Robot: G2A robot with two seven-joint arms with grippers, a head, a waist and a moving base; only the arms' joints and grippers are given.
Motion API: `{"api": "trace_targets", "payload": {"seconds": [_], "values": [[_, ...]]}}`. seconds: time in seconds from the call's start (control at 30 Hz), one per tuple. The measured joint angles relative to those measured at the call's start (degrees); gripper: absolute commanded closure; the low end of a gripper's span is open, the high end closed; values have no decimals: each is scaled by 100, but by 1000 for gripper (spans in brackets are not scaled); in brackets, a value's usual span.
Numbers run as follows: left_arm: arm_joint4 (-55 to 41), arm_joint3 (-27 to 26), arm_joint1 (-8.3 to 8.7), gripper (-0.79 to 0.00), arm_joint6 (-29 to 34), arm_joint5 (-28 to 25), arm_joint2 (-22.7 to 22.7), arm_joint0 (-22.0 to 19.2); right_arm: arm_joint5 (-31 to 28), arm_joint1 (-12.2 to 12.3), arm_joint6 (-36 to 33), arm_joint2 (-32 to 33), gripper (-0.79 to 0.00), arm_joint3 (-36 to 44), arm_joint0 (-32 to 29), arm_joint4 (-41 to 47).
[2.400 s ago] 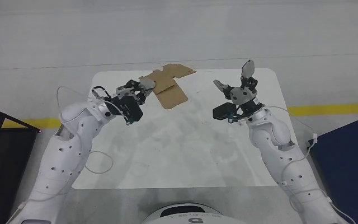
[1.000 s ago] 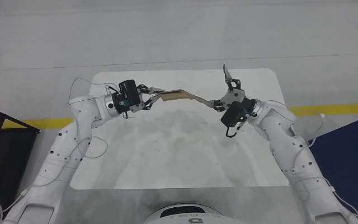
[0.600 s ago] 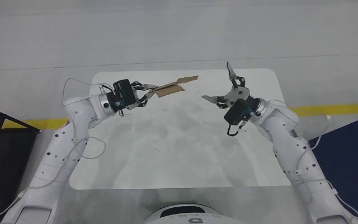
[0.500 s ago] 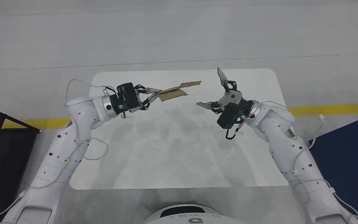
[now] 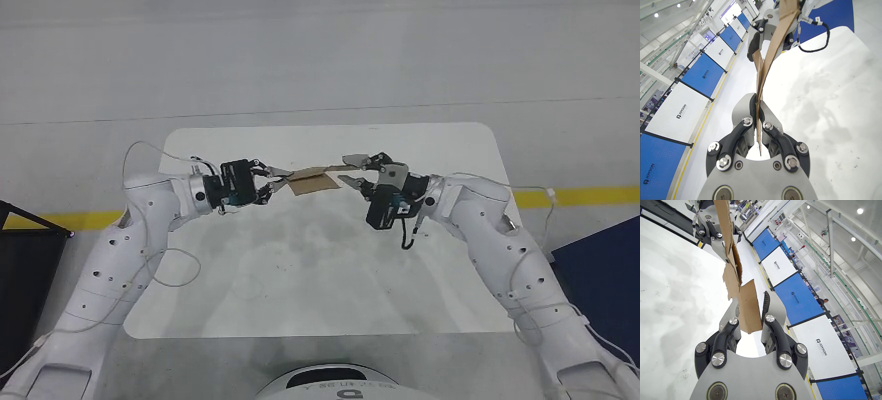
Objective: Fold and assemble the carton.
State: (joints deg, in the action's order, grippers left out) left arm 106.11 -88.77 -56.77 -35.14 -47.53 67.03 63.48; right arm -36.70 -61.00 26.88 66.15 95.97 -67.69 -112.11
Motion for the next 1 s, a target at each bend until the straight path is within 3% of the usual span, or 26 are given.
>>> {"api": "trace_targets", "payload": {"seconds": [0.03, 0.07, 0.1, 0.13, 0.23, 0.27, 0.47, 0.57, 0.67, 0.83, 0.93, 1.0], "values": [[24, -1, 4, 0, -14, 10, -20, -3, -116, 5, -34, -30, -274, -4, 31, -33], [47, -3, 7, 0, -26, 15, -34, -6, -172, 8, -51, -46, -200, -6, 52, -54], [67, -1, 12, 0, -46, 23, -48, -8, -195, 10, -66, -59, -49, -10, 76, -67], [75, 3, 15, 0, -61, 30, -56, -9, -185, 10, -68, -66, 0, -14, 90, -63], [79, 30, 28, -22, -103, 38, -65, -6, -120, 6, -73, -93, 0, -30, 119, -36], [77, 43, 33, -785, -116, 29, -65, -6, -121, 8, -85, -105, 0, -32, 126, -56], [-88, 214, 68, -785, -191, 40, 41, 11, -3, 47, -259, -163, 0, 87, 180, -607], [-160, 358, 115, -785, -251, 136, 250, 100, 329, 86, -175, -188, 0, 257, 229, -1202], [-332, 520, 181, -785, -347, 275, 598, 260, 1010, 138, -42, -240, 0, 406, 281, -2202], [-904, 640, 272, -785, -427, 515, 1267, 664, 2638, 269, 39, -367, 0, 465, 489, -4954], [-1408, 591, 275, -785, -450, 649, 1491, 903, 3188, 296, -9, -411, 0, 424, 488, -6140], [-1621, 579, 270, -785, -460, 678, 1518, 951, 3254, 296, -23, -408, 0, 421, 484, -6256]]}}
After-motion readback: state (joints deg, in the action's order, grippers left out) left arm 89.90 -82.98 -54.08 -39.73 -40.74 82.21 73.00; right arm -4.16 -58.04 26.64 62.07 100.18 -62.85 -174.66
